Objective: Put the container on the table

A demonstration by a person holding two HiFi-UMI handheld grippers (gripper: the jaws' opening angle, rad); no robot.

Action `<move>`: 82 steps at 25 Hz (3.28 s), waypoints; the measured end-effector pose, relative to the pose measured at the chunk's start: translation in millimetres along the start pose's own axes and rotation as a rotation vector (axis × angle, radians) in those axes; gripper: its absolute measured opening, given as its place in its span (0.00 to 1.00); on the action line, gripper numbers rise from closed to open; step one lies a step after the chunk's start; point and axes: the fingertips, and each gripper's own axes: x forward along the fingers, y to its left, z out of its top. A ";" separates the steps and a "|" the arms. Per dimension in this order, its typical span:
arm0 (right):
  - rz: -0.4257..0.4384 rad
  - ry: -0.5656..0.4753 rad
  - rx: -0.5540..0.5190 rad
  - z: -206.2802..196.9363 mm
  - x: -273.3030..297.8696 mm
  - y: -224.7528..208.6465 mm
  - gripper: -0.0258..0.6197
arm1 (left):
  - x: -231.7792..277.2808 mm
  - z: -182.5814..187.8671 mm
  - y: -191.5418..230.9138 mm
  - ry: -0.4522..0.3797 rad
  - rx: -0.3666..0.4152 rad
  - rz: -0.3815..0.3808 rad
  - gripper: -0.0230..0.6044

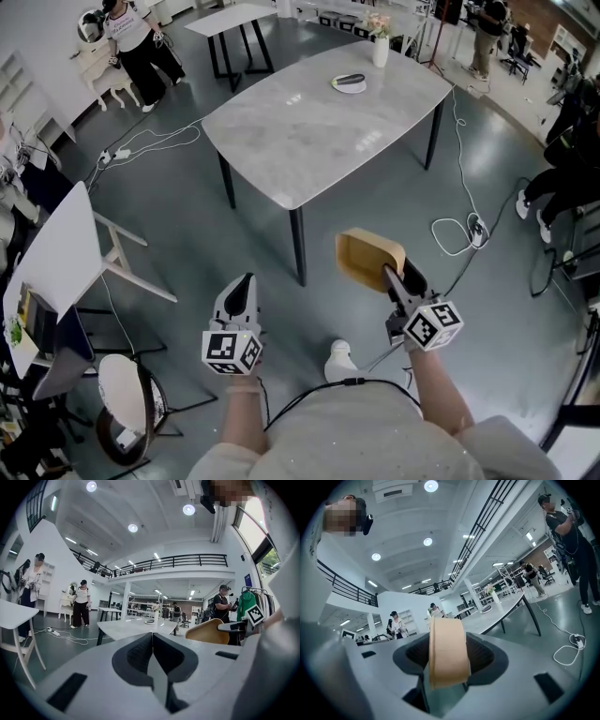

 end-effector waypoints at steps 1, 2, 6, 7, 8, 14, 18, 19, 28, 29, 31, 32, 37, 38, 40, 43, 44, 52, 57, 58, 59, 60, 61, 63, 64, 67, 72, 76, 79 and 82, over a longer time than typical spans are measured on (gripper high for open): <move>0.002 0.001 0.001 1.6 4.1 -4.5 0.39 | 5.7 0.5 -0.4 0.000 0.000 0.002 0.05; 0.005 0.002 0.002 3.3 7.9 -8.8 0.39 | 11.3 0.7 -1.3 0.000 -0.001 0.003 0.05; 0.011 0.005 0.005 10.4 19.2 -22.5 0.39 | 29.6 3.4 -5.8 0.001 -0.001 0.006 0.05; 0.011 0.005 0.005 12.4 22.3 -24.7 0.39 | 33.3 4.7 -5.6 0.001 0.000 0.007 0.05; 0.012 0.005 0.005 14.3 25.7 -27.0 0.39 | 37.1 6.0 -5.2 0.001 0.000 0.008 0.05; 0.027 0.007 0.006 25.9 42.1 -47.7 0.39 | 62.5 12.5 -10.5 -0.004 0.004 0.025 0.05; 0.033 0.010 0.009 26.4 49.9 -57.3 0.39 | 73.3 12.4 -13.4 -0.008 0.020 0.028 0.05; 0.033 0.011 0.009 26.0 51.4 -60.2 0.39 | 76.0 11.3 -13.8 -0.008 0.020 0.030 0.05; 0.040 0.011 0.005 35.1 64.6 -74.2 0.39 | 97.0 13.8 -15.9 -0.011 0.019 0.033 0.05; 0.042 0.012 0.005 35.9 65.6 -74.1 0.39 | 98.5 14.5 -15.7 -0.011 0.018 0.034 0.05; 0.044 0.013 0.004 36.8 66.5 -73.9 0.39 | 100.7 15.9 -15.8 -0.012 0.017 0.032 0.05; 0.044 0.012 0.004 36.8 66.8 -74.4 0.39 | 101.5 16.0 -16.2 -0.013 0.018 0.031 0.05; 0.045 0.008 0.012 35.1 65.4 -78.0 0.39 | 102.5 13.9 -19.8 -0.010 0.021 0.026 0.05; 0.044 0.009 0.013 34.9 64.6 -78.9 0.39 | 102.4 13.8 -20.4 -0.010 0.021 0.027 0.05; 0.044 0.013 0.014 34.5 63.4 -80.7 0.39 | 102.2 13.7 -21.2 -0.009 0.021 0.031 0.05; 0.047 0.015 0.015 35.8 62.4 -81.2 0.39 | 100.8 13.1 -22.2 -0.005 0.018 0.035 0.05; 0.047 0.015 0.015 36.3 62.4 -81.2 0.39 | 100.2 12.7 -22.7 -0.002 0.018 0.035 0.05; 0.050 0.018 0.027 29.8 68.9 -80.8 0.39 | 101.7 11.5 -14.7 0.008 0.025 0.040 0.05; 0.046 0.010 0.020 35.8 79.6 -87.4 0.38 | 119.6 13.8 -9.1 0.002 0.023 0.035 0.05; 0.045 0.008 0.017 38.0 81.5 -89.0 0.38 | 124.1 15.3 -9.4 -0.001 0.022 0.031 0.05; 0.042 0.007 0.014 40.5 83.2 -90.8 0.38 | 128.7 16.9 -10.4 -0.004 0.022 0.025 0.05; 0.039 0.004 0.012 43.2 85.3 -92.8 0.38 | 133.6 18.5 -11.9 -0.006 0.023 0.015 0.05; 0.034 0.000 0.012 45.8 87.8 -95.1 0.38 | 138.6 19.7 -13.2 -0.006 0.027 0.005 0.05; 0.025 -0.006 0.013 48.8 94.2 -99.6 0.38 | 147.8 20.2 -13.0 -0.003 0.034 -0.009 0.05; 0.023 -0.007 0.015 49.0 97.8 -101.5 0.38 | 151.7 20.1 -11.1 -0.002 0.034 -0.011 0.05; 0.025 -0.002 0.020 48.6 108.4 -106.2 0.38 | 163.2 20.3 -3.9 -0.002 0.025 -0.004 0.05; 0.021 0.009 0.027 54.2 130.2 -116.0 0.38 | 187.5 23.2 4.5 0.013 0.019 -0.007 0.05; 0.018 0.012 0.033 59.6 151.7 -123.1 0.38 | 211.0 28.9 15.5 0.017 0.019 -0.010 0.05; 0.016 0.010 0.035 64.8 166.0 -127.8 0.38 | 229.2 33.5 21.3 0.016 0.018 -0.019 0.05; 0.006 0.007 0.035 70.9 181.3 -135.6 0.38 | 249.5 36.2 25.4 0.022 0.021 -0.037 0.05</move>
